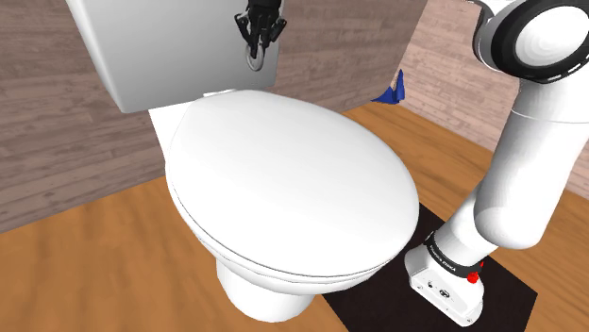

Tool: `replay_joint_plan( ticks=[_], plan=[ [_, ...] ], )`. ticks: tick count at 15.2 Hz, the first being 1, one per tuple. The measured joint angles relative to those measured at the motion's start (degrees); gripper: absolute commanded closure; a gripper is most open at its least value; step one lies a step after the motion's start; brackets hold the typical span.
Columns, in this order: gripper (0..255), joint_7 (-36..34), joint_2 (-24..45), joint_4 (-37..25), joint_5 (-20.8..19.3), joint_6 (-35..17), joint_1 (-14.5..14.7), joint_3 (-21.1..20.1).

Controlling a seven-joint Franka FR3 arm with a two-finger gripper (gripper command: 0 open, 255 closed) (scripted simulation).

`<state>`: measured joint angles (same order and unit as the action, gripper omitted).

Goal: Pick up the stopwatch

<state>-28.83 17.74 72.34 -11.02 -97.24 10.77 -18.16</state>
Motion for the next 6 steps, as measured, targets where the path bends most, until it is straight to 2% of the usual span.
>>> replay_joint_plan(
  ticks=[6],
  plan=[
    [255, 0.3, 1.8, -7.1, -0.6, 5.4, 0.9, -0.1]
  ],
)
